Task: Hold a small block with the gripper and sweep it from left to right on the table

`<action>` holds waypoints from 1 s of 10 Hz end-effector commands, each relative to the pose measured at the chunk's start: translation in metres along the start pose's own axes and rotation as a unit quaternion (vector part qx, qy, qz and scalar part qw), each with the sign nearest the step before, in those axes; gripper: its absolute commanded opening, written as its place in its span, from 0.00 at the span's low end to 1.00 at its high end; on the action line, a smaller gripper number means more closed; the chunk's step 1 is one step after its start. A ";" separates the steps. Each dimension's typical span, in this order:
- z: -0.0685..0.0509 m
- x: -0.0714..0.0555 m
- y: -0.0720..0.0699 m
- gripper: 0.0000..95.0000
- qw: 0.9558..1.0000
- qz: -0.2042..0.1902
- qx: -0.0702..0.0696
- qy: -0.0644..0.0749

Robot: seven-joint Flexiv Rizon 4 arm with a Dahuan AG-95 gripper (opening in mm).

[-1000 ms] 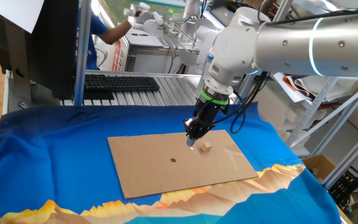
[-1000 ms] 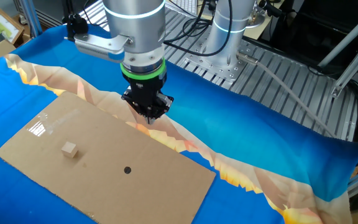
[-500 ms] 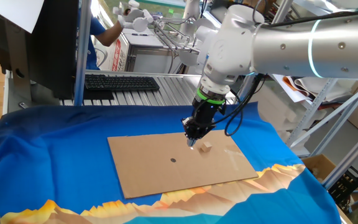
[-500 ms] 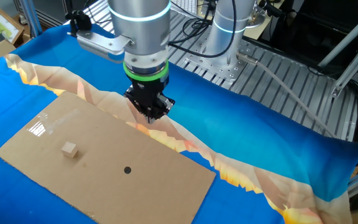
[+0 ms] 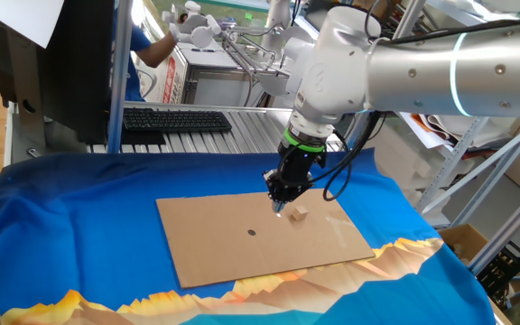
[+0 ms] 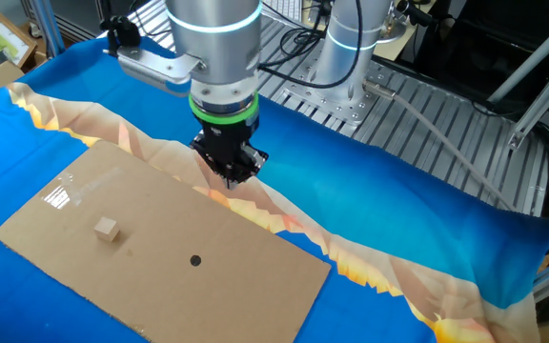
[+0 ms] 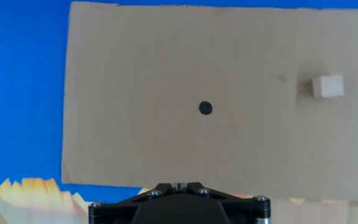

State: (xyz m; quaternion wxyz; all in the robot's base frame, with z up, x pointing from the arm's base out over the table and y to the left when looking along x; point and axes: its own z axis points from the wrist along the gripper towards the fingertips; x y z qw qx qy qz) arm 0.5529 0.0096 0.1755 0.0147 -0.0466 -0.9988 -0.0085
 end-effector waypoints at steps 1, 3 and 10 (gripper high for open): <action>-0.001 -0.002 0.001 0.00 1.000 -0.011 0.004 0.007; 0.001 -0.008 -0.004 0.00 0.998 -0.056 0.010 0.000; 0.011 -0.037 -0.055 0.20 0.990 -0.133 0.023 -0.028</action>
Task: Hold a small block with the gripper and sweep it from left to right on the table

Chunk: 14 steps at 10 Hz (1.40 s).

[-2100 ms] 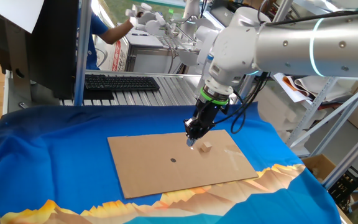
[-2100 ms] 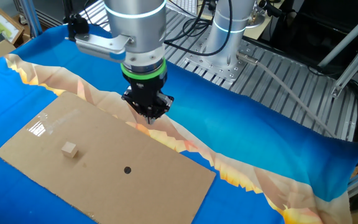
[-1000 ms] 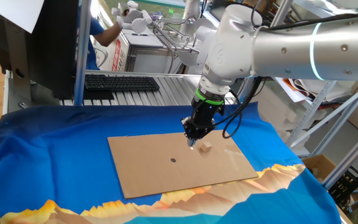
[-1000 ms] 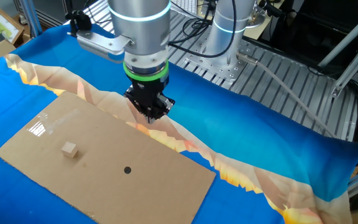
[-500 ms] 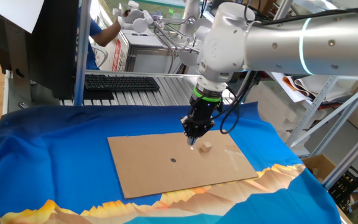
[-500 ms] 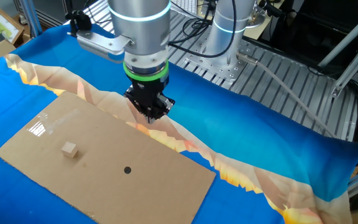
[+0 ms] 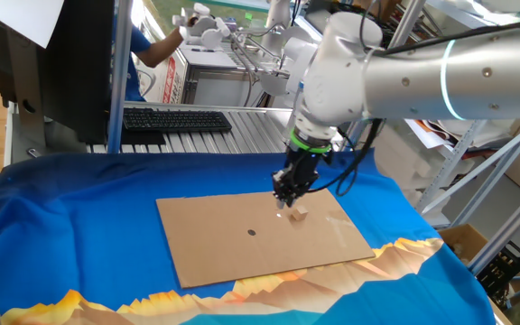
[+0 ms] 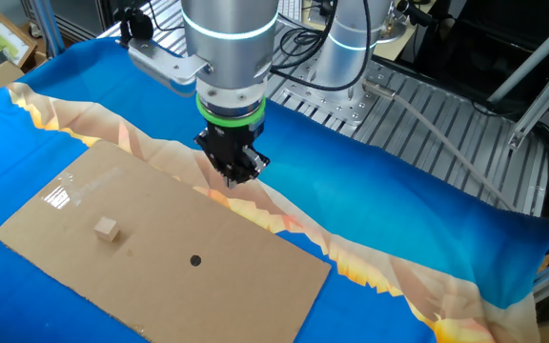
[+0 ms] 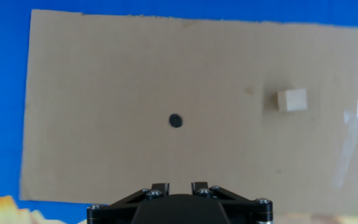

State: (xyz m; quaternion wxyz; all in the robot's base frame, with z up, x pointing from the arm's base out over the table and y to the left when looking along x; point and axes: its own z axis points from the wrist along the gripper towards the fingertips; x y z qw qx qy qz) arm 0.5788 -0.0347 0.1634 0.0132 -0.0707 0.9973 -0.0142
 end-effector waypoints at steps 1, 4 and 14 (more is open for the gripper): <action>0.001 -0.003 -0.017 0.20 1.000 -0.017 -0.001 0.000; -0.002 -0.001 -0.042 0.20 0.999 -0.036 -0.001 0.003; -0.007 0.005 -0.067 0.20 0.999 -0.035 -0.003 0.022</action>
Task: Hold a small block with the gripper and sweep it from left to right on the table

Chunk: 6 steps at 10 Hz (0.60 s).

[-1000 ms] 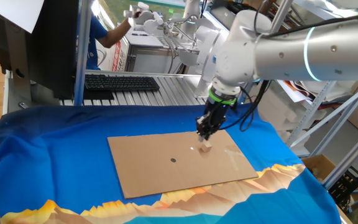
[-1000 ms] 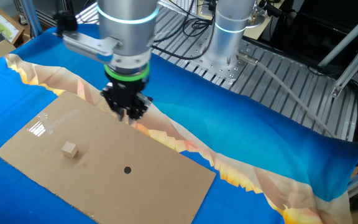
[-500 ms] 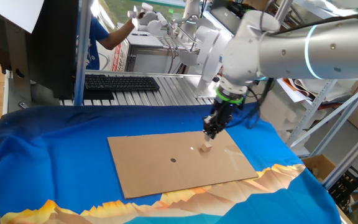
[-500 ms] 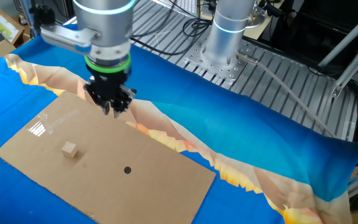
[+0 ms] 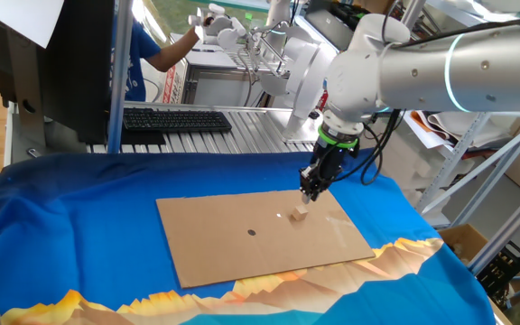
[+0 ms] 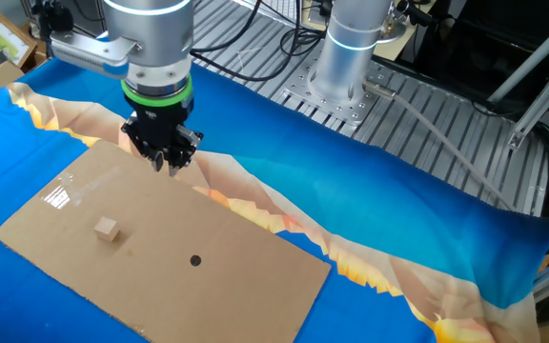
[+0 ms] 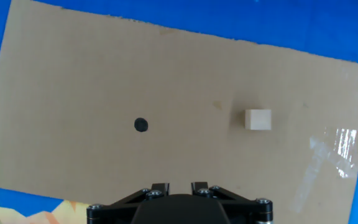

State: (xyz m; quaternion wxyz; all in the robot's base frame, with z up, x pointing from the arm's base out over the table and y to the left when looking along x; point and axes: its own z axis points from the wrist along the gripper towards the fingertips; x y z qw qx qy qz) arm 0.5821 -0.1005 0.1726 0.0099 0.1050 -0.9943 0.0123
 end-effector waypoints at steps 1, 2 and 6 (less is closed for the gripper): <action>0.000 -0.001 0.000 0.20 1.000 -0.002 0.000 0.004; 0.000 -0.002 0.000 0.20 1.000 0.000 -0.001 0.004; 0.000 -0.002 0.000 0.20 1.000 0.025 -0.005 0.004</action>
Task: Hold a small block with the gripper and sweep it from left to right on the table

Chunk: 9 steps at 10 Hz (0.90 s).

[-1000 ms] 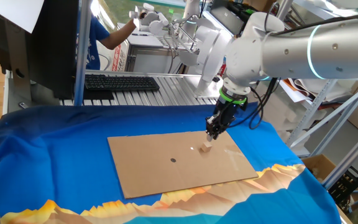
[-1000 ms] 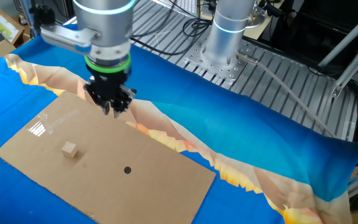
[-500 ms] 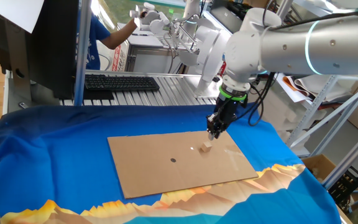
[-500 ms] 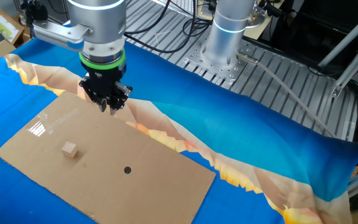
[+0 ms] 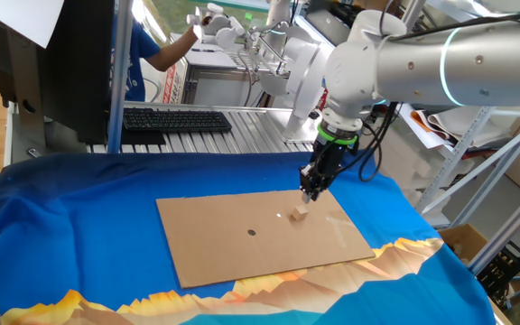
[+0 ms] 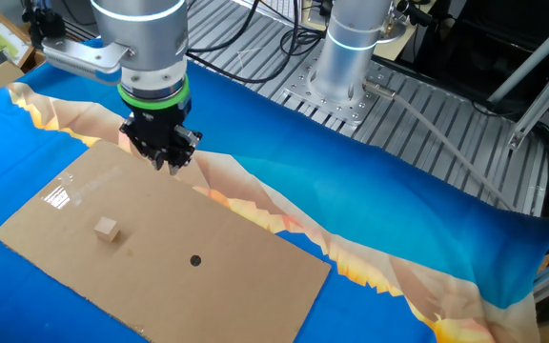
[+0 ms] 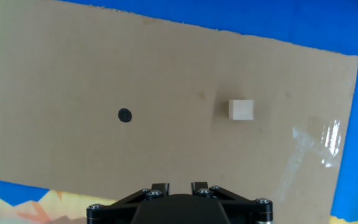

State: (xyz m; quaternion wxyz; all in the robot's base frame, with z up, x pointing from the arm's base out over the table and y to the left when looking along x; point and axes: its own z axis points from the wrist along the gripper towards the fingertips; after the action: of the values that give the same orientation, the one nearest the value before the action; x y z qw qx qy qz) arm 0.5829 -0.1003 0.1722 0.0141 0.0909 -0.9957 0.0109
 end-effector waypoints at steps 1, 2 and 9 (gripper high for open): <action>0.000 -0.001 0.000 0.20 0.999 0.038 -0.014 -0.009; 0.000 -0.001 0.000 0.20 0.998 0.057 -0.017 -0.010; 0.000 -0.001 0.000 0.20 0.997 0.078 0.003 -0.012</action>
State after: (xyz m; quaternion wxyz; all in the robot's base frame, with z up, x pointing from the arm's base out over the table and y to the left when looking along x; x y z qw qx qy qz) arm 0.5853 -0.0996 0.1719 0.0181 -0.0242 -0.9995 0.0012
